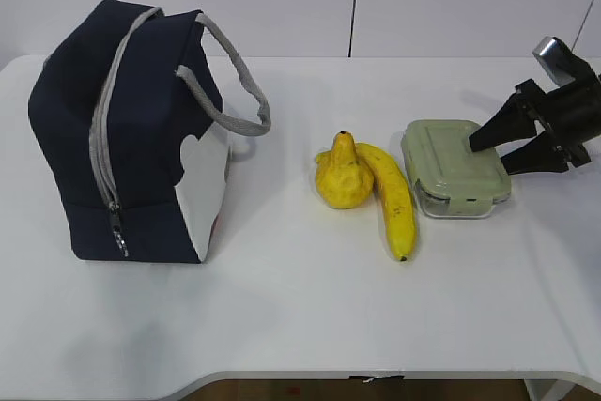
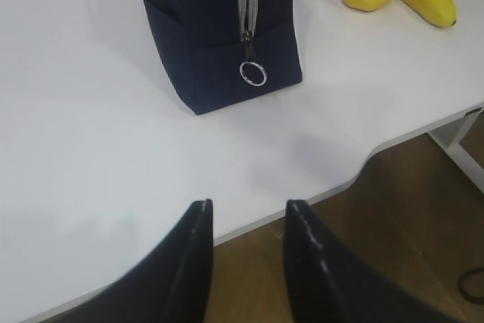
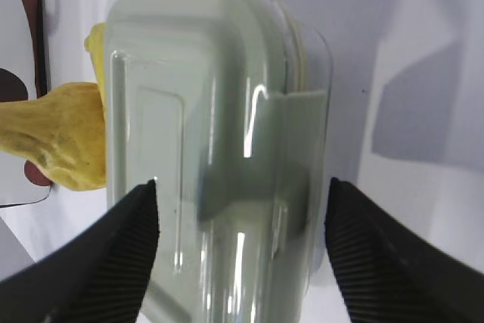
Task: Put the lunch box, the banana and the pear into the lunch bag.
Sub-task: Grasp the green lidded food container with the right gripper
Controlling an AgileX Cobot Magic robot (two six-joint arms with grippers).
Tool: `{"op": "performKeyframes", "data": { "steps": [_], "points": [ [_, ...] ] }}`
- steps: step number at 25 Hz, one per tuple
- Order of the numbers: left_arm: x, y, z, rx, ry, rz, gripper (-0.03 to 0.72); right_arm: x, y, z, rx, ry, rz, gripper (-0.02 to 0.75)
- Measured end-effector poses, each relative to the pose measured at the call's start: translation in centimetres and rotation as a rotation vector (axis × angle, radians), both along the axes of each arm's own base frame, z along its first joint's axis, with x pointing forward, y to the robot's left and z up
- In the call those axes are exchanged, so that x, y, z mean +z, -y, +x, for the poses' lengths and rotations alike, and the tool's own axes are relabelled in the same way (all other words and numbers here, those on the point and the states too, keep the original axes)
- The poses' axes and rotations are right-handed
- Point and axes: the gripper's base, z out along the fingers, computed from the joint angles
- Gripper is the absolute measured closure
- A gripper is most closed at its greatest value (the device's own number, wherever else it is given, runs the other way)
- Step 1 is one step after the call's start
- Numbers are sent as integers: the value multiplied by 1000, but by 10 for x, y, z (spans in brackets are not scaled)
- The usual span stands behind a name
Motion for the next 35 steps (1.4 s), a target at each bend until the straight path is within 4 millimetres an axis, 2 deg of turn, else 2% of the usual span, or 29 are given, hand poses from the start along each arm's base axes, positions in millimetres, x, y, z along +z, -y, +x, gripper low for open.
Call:
{"op": "performKeyframes", "data": {
  "steps": [29, 35],
  "points": [
    [0, 0, 0, 0, 0, 0, 448, -11, -2, 5, 12, 40, 38, 219],
    [0, 0, 0, 0, 0, 0, 448, -13, -1, 5, 25, 49, 34, 266]
  ]
}}
